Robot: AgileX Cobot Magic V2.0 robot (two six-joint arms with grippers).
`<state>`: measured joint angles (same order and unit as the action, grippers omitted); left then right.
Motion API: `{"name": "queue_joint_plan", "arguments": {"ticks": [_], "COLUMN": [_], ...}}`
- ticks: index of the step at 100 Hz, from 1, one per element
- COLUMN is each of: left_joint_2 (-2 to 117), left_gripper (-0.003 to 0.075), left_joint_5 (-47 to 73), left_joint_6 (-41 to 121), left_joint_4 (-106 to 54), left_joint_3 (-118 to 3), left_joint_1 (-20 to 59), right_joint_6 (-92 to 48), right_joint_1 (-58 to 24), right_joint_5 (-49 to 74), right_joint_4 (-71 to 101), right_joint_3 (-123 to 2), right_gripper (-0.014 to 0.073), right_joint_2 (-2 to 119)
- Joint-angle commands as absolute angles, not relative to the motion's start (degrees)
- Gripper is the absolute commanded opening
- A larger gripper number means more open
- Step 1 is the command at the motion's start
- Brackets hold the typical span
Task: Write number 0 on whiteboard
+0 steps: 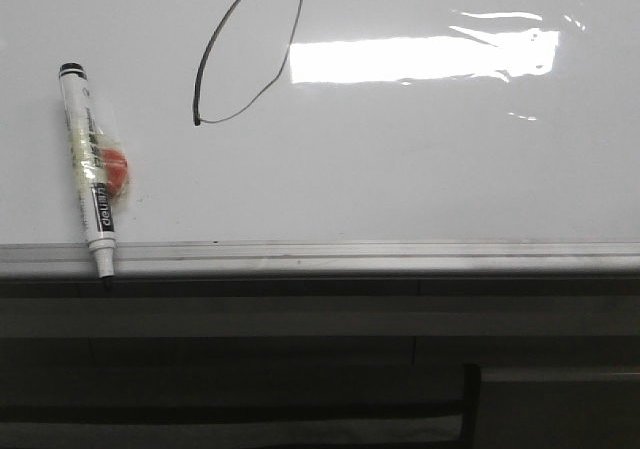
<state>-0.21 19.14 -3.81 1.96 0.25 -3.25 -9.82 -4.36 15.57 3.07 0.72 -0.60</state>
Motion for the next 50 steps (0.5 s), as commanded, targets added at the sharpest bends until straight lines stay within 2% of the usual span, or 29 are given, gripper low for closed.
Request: {"name": "queue_joint_plan", "arguments": {"ticks": [1,15,50], "left_joint_2": [-1.9,-1.9,-1.9], "left_gripper": [-0.0020,-0.0020,-0.0020], "left_joint_5": [16.0,16.0,16.0], "left_joint_6": [-4.4,-4.4,-4.4], "left_joint_4": [2.2,2.2,2.2], "left_joint_3": [2.1,2.1,2.1], "left_joint_1": [-3.0,-3.0,-3.0], "right_joint_6": [-9.4,-9.4,-7.0], "right_joint_1": [1.0,5.4,7.6], "right_joint_5": [12.5,14.7,17.6], "right_joint_4": [3.2,2.8,1.0], "right_joint_3": [1.4,1.4,1.4], "right_gripper": [-0.0069,-0.0069,-0.0069], "right_joint_2": [-1.7,-1.7,-1.7]}}
